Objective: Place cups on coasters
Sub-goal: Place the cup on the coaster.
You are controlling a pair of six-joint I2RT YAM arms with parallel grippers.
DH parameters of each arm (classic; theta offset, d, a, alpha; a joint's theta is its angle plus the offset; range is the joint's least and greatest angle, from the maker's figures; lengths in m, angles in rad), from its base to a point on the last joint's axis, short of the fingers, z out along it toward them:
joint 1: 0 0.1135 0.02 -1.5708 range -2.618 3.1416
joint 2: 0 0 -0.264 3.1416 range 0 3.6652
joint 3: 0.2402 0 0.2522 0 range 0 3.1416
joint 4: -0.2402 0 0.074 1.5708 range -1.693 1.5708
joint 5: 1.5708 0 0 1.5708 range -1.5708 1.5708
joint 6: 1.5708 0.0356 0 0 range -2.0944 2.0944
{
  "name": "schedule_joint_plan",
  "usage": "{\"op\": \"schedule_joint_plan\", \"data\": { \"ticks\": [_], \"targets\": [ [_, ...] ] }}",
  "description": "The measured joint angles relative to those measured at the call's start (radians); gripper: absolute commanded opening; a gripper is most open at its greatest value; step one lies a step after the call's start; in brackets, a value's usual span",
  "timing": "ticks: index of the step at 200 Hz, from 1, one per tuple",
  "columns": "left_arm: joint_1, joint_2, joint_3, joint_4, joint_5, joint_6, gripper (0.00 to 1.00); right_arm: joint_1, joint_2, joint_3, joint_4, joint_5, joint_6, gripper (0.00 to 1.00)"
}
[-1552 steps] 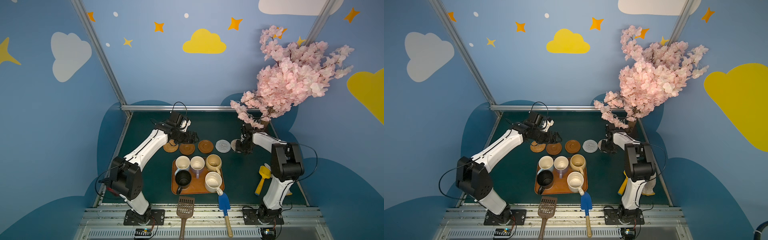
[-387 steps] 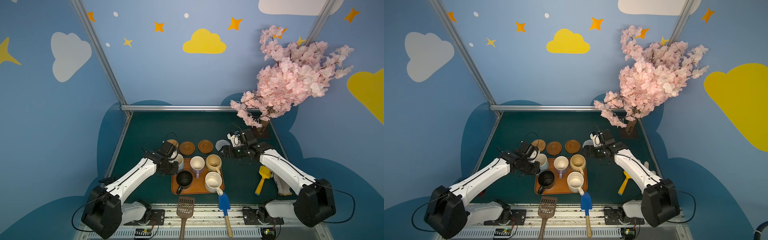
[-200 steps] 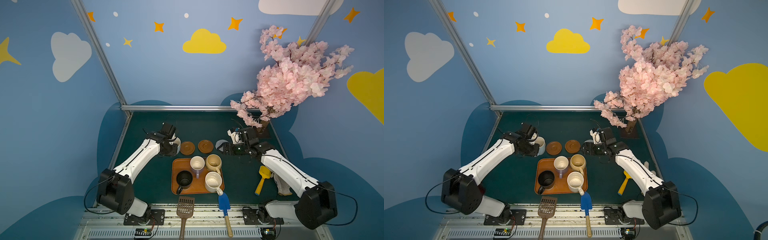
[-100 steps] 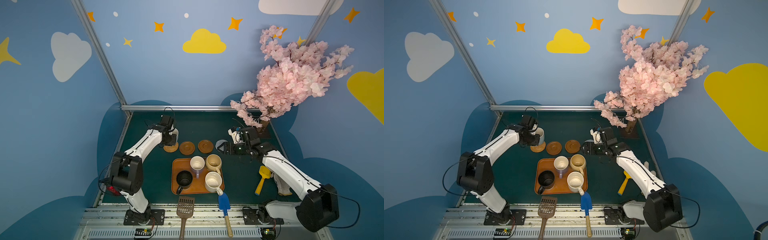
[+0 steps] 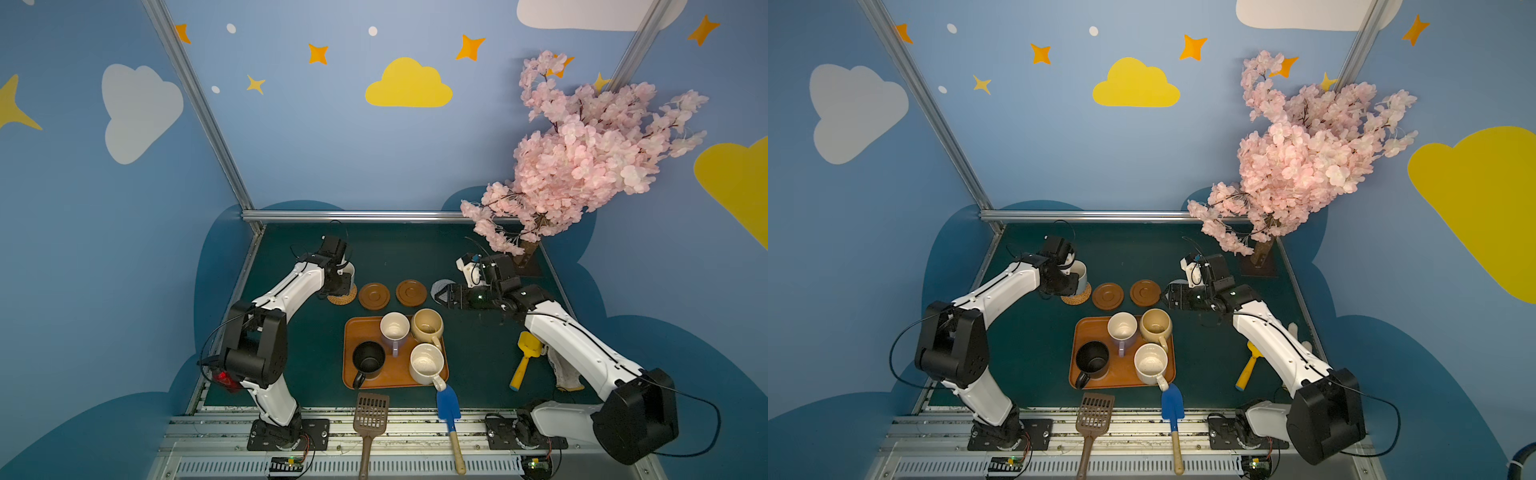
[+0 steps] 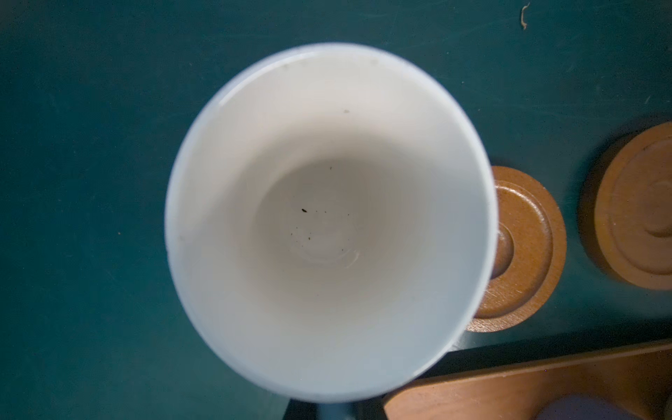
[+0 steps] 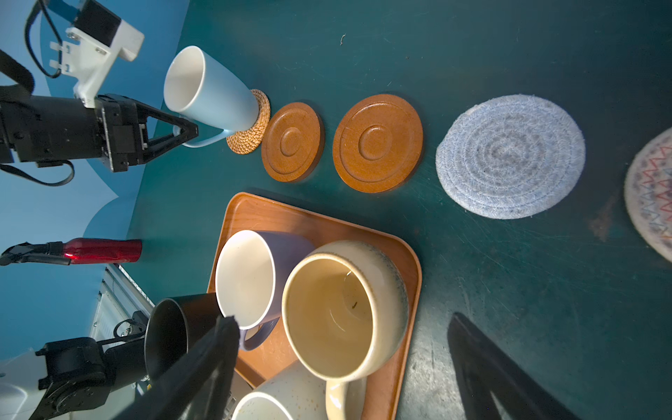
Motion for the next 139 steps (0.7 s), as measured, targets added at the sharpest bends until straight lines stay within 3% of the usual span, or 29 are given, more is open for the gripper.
{"op": "schedule_joint_plan", "data": {
  "ticks": [48, 139],
  "targets": [
    [0.007, 0.001, -0.021, 0.020, 0.079, -0.004, 0.04, 0.000, 0.003, 0.003, -0.002, 0.001, -0.004, 0.90],
    [0.003, -0.010, -0.031, 0.016, 0.032, 0.003, 0.06, 0.000, 0.014, 0.013, -0.004, 0.003, -0.004, 0.90]
  ]
}}
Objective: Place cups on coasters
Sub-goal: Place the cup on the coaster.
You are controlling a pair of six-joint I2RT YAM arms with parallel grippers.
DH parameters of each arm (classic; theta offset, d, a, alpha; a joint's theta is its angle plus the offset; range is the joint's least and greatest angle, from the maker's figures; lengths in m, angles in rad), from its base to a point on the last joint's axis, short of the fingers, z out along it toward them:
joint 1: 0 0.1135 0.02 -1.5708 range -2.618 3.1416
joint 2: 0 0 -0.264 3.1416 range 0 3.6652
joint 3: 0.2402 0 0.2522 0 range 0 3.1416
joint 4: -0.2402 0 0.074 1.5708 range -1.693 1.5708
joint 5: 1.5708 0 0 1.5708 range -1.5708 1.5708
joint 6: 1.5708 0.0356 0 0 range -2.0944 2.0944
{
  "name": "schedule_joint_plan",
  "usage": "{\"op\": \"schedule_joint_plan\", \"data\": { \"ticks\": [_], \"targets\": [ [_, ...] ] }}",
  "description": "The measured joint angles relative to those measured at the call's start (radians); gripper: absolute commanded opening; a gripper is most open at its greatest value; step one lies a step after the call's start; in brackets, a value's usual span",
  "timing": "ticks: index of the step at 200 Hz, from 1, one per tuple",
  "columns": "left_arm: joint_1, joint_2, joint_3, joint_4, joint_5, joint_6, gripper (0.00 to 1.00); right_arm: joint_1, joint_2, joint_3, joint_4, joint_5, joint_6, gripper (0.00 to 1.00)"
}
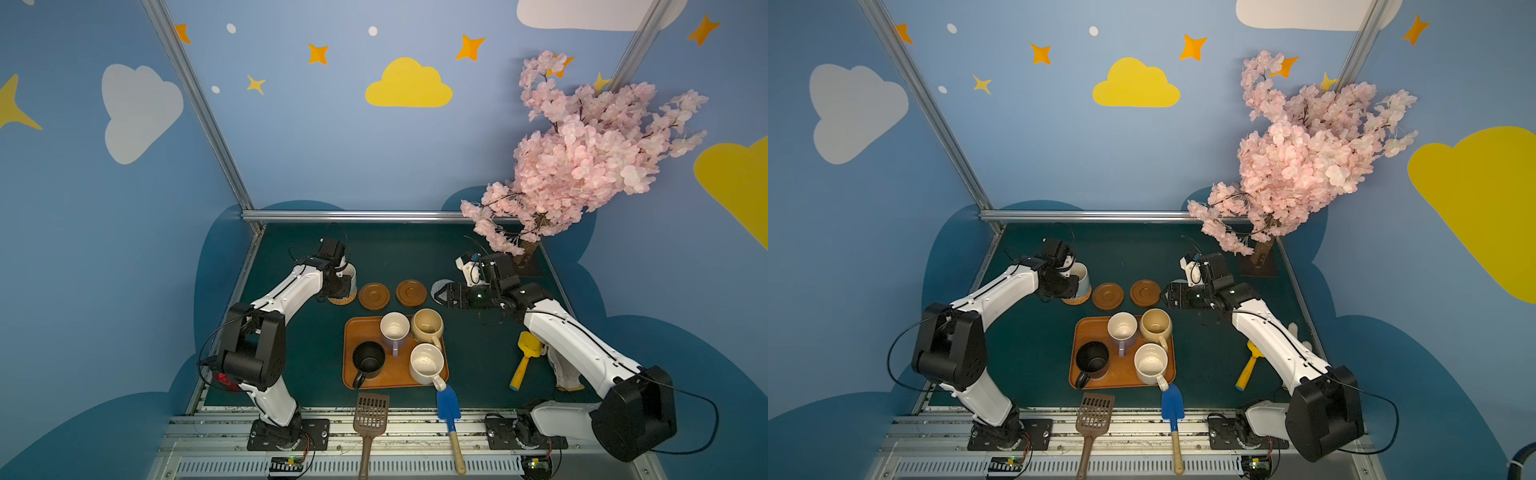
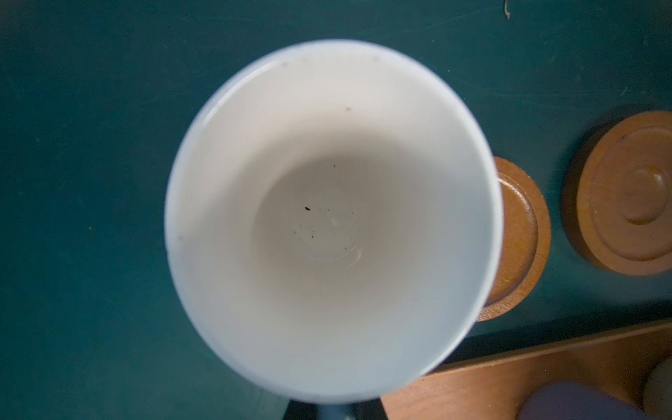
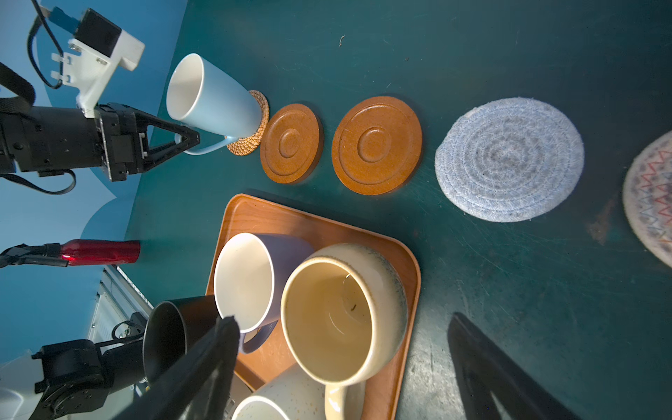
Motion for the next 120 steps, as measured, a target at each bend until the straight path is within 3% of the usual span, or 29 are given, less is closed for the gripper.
{"op": "schedule_joint_plan", "data": {
  "ticks": [69, 90, 120],
  "targets": [
    [0.000, -0.002, -0.008, 0.008, -0.011, 0.000, 0.10, 0.000, 0.001, 0.002, -0.007, 0.000, 0.000, 0.90],
    [0.000, -0.002, -0.008, 0.010, -0.011, -0.002, 0.25, 0.000, 0.001, 0.002, -0.007, 0.001, 0.000, 0.90],
    [0.000, -0.002, -0.009, 0.014, -0.010, -0.007, 0.33, 0.000, 0.002, 0.003, -0.008, 0.001, 0.000, 0.91]
  ]
}}
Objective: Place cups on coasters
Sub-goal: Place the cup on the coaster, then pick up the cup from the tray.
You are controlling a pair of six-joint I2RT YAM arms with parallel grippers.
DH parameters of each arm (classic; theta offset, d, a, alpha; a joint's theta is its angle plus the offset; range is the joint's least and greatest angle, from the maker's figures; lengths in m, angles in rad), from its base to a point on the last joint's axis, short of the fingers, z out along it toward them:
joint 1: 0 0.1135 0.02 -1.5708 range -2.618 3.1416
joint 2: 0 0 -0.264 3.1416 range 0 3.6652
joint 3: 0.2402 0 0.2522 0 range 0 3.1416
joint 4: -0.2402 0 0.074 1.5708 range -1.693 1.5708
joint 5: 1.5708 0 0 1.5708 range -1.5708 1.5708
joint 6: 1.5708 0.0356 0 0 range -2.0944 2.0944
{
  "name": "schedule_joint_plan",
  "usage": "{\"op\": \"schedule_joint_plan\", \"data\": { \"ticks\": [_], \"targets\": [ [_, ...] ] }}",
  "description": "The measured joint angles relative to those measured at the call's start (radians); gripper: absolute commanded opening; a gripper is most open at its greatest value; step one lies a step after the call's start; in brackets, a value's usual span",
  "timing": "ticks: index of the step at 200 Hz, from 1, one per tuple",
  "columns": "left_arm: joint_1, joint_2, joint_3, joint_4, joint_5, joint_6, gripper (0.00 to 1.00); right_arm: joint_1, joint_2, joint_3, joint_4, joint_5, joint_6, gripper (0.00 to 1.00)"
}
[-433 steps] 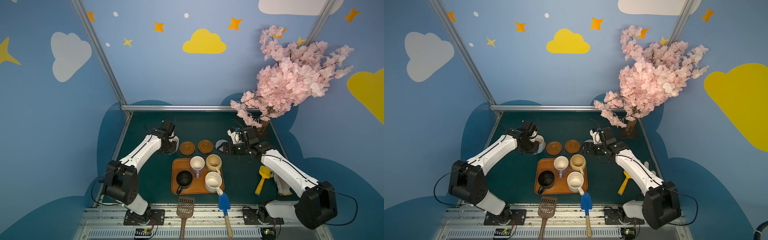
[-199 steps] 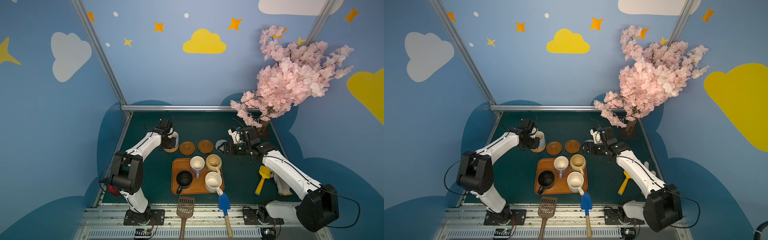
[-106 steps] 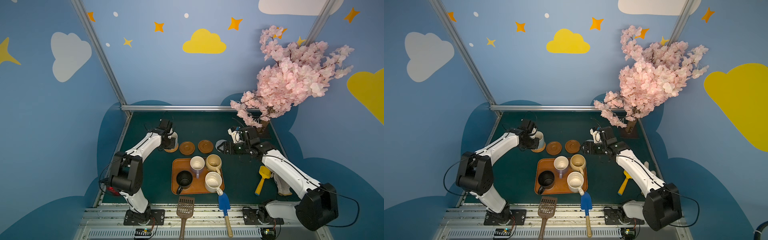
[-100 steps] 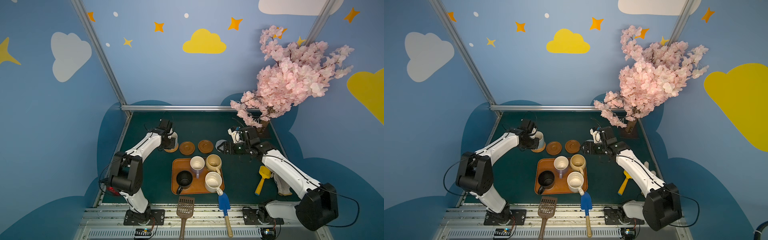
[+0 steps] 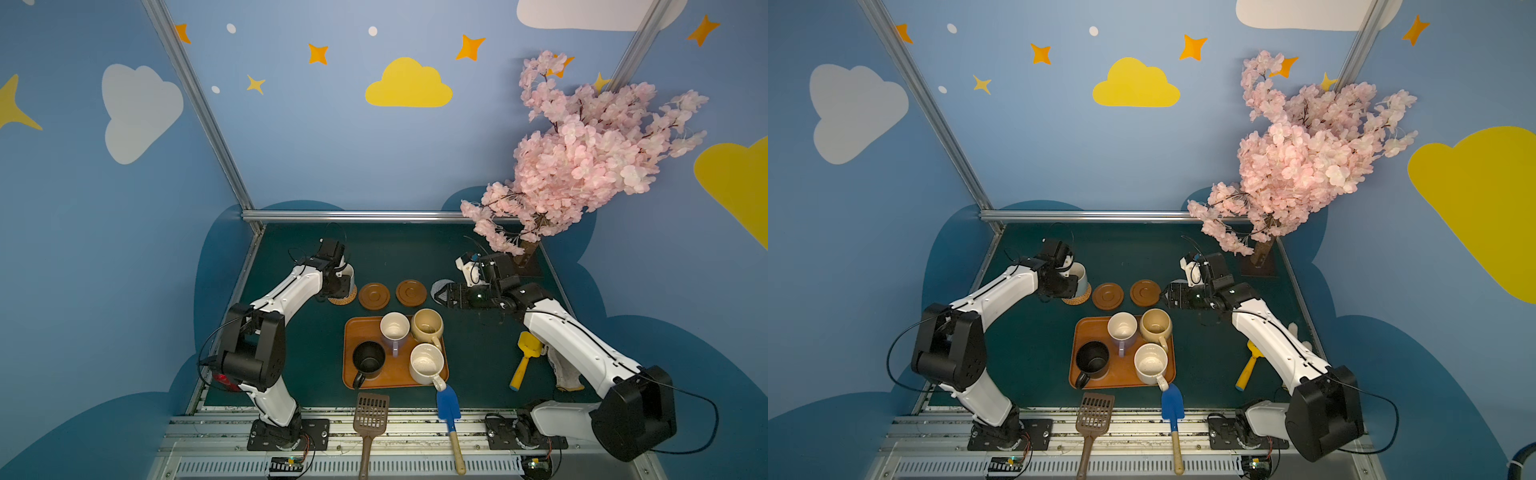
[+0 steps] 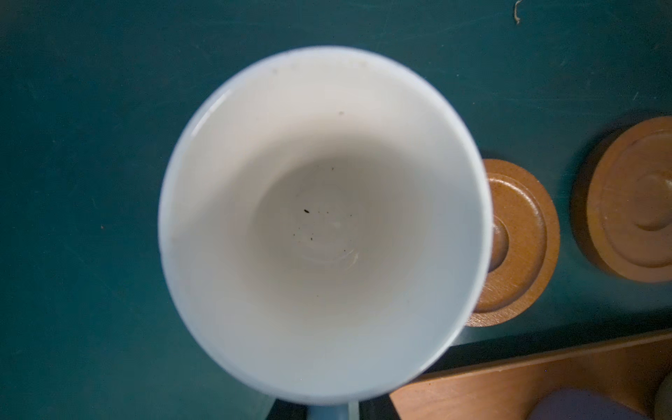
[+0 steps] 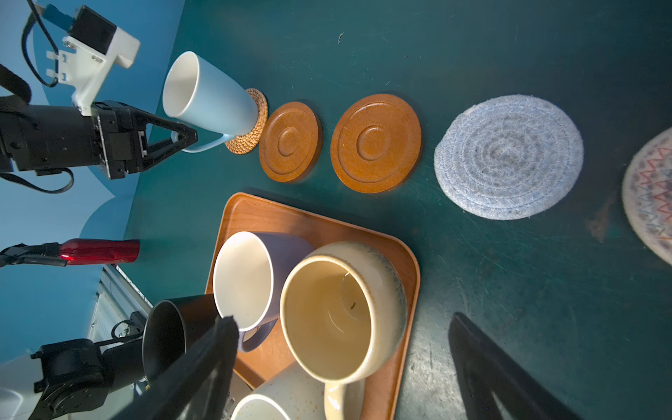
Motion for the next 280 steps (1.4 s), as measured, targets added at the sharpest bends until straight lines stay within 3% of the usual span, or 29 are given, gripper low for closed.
{"op": "schedule_joint_plan", "data": {
  "ticks": [33, 63, 127, 197, 280],
  "targets": [
    [0.000, 0.000, -0.001, 0.005, -0.001, -0.001, 0.62, 0.000, 0.003, 0.000, -0.005, 0.000, 0.000, 0.91],
    [0.000, -0.007, -0.003, 0.006, 0.000, 0.000, 0.99, 0.000, 0.003, 0.000, -0.019, 0.000, -0.012, 0.93],
    [0.000, -0.159, 0.003, -0.040, -0.003, -0.028, 1.00, 0.016, -0.042, 0.013, -0.184, 0.040, -0.087, 0.92],
    [-0.016, -0.333, 0.043, -0.172, 0.182, -0.090, 1.00, 0.088, -0.142, -0.054, -0.264, 0.070, -0.100, 0.85],
    [-0.145, -0.419, 0.005, -0.204, 0.297, -0.208, 1.00, 0.211, -0.072, -0.131, -0.209, 0.095, -0.063, 0.49]
  ]
}}
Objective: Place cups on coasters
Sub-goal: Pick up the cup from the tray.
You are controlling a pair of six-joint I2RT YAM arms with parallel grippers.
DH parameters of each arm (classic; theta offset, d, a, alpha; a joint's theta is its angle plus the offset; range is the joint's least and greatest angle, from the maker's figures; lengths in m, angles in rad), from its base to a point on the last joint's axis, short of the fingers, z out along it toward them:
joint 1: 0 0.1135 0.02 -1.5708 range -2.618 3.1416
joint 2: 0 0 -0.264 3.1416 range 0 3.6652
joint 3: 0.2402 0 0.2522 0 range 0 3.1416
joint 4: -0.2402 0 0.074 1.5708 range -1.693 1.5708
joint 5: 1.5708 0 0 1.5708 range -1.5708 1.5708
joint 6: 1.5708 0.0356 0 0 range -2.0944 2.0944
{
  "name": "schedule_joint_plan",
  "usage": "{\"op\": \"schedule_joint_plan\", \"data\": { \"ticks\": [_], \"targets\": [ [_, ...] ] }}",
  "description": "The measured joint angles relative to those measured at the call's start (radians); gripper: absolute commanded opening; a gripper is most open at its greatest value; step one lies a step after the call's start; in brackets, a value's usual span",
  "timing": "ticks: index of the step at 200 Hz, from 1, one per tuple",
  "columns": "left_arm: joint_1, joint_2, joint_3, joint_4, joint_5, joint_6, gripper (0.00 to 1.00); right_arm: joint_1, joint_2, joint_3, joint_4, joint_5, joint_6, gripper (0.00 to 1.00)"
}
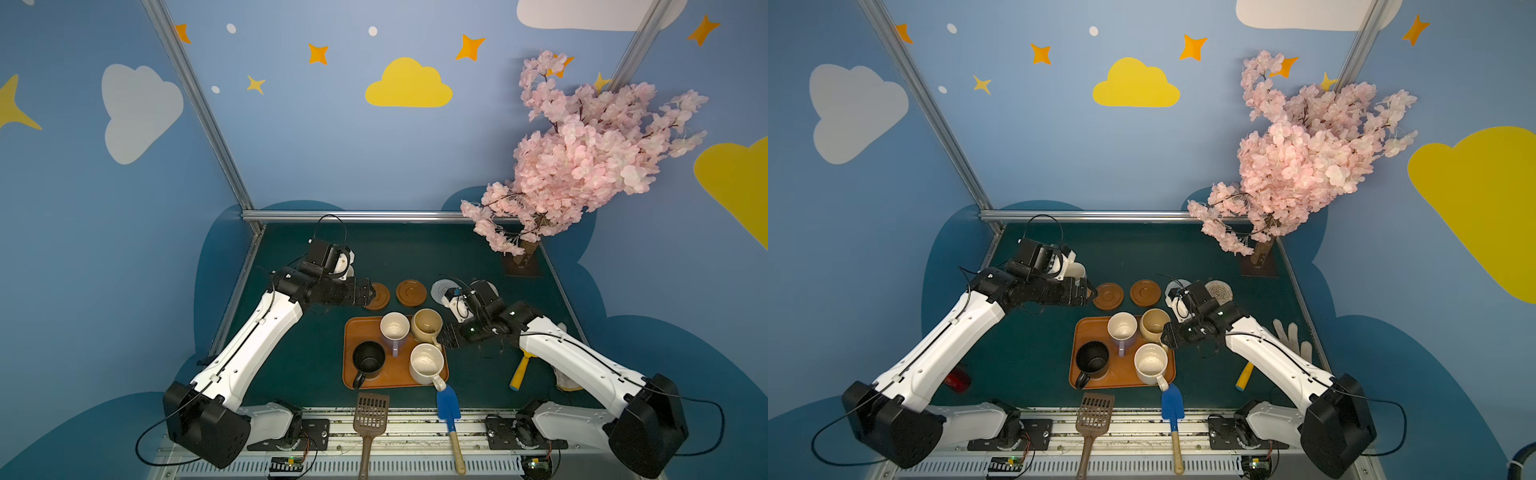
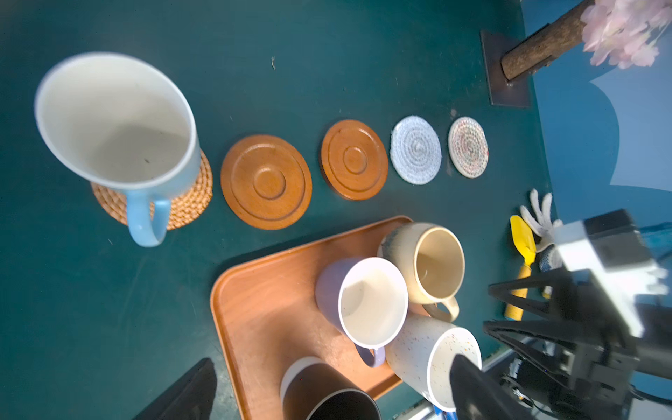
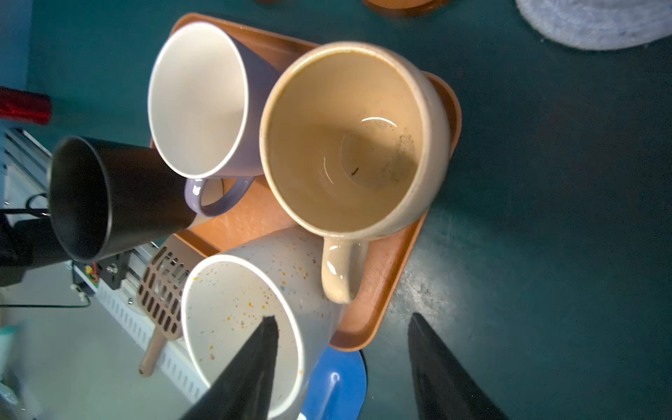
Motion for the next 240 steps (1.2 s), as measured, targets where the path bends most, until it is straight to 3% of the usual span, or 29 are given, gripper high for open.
{"op": "schedule_joint_plan", "data": {
  "ticks": [100, 168, 200, 240],
  "targets": [
    [-0.011, 0.007, -0.062, 0.047, 0.013, -0.028, 1.00, 0.019, 0.140, 0.017, 0.069, 0.049, 0.000, 0.36],
    [-0.011, 0.007, -0.071, 0.060, 0.010, -0.028, 1.00, 0.036, 0.171, 0.025, 0.077, 0.059, -0.008, 0.35],
    [-0.011, 0.008, -0.071, 0.060, 0.004, -0.027, 1.00, 0.049, 0.175, 0.024, 0.077, 0.074, -0.011, 0.43],
    [-0.011, 0.008, -0.071, 0.061, -0.008, -0.027, 1.00, 0.051, 0.191, 0.021, 0.080, 0.090, -0.016, 0.31]
  ]
}}
